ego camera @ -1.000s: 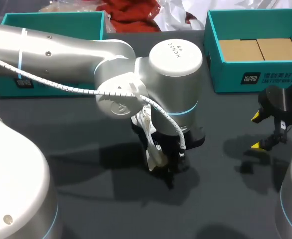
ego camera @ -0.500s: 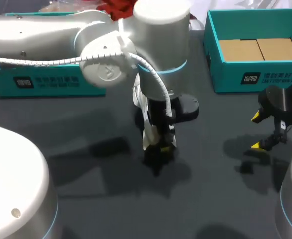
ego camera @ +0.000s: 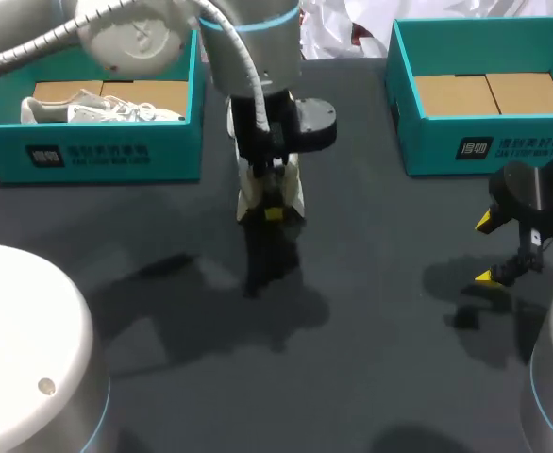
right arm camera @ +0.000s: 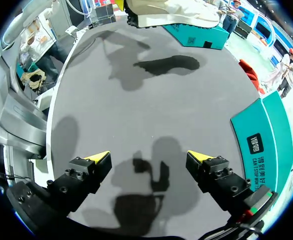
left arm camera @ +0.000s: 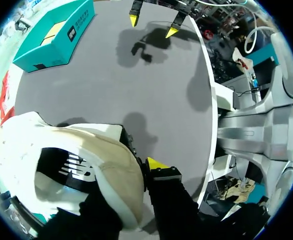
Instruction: Take the shoe out of the shoebox, open the shoe tongue, remove and reinsert the insole, then place the shoe into the shoebox
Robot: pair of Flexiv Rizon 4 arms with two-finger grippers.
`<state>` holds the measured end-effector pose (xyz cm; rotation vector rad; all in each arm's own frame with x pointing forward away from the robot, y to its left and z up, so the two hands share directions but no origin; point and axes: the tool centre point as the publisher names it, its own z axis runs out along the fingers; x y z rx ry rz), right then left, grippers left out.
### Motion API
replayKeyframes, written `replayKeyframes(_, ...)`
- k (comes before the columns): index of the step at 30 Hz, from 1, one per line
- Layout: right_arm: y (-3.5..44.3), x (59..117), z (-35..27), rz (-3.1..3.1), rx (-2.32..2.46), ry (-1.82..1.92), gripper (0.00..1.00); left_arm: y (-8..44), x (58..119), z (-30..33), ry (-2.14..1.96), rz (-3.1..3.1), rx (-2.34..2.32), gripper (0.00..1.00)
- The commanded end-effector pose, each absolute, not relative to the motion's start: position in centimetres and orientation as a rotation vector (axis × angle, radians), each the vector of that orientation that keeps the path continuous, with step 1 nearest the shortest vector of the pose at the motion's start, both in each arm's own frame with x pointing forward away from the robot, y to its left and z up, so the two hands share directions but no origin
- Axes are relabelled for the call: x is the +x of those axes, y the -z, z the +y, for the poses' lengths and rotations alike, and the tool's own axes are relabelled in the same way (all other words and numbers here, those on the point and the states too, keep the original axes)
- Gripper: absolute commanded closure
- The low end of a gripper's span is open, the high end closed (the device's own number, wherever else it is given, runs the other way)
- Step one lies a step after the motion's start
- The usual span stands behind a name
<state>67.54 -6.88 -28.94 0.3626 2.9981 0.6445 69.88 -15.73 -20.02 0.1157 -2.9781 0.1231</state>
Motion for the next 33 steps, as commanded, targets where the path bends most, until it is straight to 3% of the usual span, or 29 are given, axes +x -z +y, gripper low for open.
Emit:
replayKeyframes(1,29.0,67.4,-6.9,2.995,0.362,-0.643,0.0,15.9,72.8,-13.5,-0.119,-2.944,0.077,1.0)
replayKeyframes(11,29.0,67.4,-6.9,2.995,0.362,-0.643,0.0,13.4,79.6,-7.9,-0.123,-2.861,0.017,1.0)
replayKeyframes(27,29.0,67.4,-6.9,2.995,0.362,-0.643,0.0,13.4,79.6,-7.9,-0.123,-2.861,0.017,1.0)
replayKeyframes(33,29.0,67.4,-6.9,2.995,0.362,-0.643,0.0,12.0,83.0,-4.4,-0.103,-2.846,-0.04,1.0)
